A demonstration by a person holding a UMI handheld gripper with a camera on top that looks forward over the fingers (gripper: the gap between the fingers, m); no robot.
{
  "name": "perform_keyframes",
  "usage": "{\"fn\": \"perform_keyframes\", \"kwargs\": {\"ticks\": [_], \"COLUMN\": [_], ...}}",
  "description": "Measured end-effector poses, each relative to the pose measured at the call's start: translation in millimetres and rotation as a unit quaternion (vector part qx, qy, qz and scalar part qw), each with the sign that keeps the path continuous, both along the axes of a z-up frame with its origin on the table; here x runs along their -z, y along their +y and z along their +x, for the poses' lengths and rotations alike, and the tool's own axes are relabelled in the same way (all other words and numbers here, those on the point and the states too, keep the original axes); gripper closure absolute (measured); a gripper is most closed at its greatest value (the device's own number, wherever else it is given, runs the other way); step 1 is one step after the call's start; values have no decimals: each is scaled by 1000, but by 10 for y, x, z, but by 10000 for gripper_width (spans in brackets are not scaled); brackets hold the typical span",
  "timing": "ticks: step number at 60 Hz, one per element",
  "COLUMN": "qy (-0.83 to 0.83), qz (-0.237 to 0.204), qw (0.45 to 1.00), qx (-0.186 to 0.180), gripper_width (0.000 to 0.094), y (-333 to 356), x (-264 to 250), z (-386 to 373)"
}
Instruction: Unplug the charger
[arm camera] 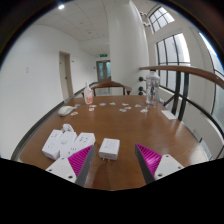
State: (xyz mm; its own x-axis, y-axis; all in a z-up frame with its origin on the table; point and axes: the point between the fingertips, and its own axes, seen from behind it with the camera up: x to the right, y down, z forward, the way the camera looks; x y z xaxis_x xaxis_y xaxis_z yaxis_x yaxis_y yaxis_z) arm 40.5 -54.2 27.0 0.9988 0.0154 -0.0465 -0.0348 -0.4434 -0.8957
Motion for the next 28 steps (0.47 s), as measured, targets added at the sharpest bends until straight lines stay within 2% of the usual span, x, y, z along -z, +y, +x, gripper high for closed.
{"fn": "perform_keyframes", "kwargs": {"ticks": [18,28], "qy": [-51,-28], "qz": [53,59], "qw": [997,998], "qx": [-12,-10], "gripper_width": [101,103], "y": [-799,-1006], "x": [-355,-392], "z": [75,178]}}
